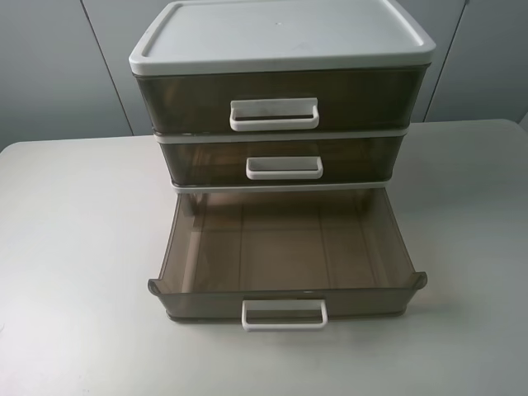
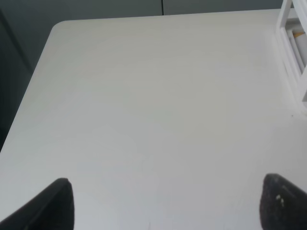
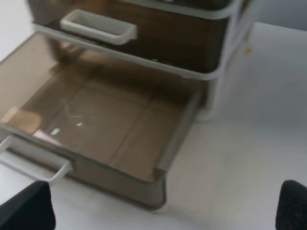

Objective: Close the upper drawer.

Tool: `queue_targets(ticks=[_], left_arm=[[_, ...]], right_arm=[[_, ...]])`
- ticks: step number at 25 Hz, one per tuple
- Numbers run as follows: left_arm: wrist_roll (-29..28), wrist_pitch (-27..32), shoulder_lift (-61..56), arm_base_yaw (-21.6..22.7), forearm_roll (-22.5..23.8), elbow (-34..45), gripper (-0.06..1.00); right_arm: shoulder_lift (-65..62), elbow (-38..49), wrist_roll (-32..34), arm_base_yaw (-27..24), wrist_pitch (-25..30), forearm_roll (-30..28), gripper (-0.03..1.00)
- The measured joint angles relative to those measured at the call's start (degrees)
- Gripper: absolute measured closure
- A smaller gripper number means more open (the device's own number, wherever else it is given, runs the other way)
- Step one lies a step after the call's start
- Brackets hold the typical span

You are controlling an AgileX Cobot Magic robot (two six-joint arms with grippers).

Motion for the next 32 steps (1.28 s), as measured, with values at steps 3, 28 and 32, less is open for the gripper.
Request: queue_targets(ticks=[3, 28, 32], left_arm=[[0.0, 0.0, 0.0, 0.0, 0.0, 0.0, 0.2], [0.0, 0.0, 0.0, 0.0, 0.0, 0.0, 0.2], [0.0, 0.0, 0.0, 0.0, 0.0, 0.0, 0.2]], right_arm=[[-0.87, 0.0, -1.1, -9.7, -0.2, 1.03, 0.27], [-2.58, 0.1, -2.58, -20.75, -0.43, 1.53, 0.27], [-2.58, 0.1, -2.58, -20.75, -0.43, 1.53, 0.27]])
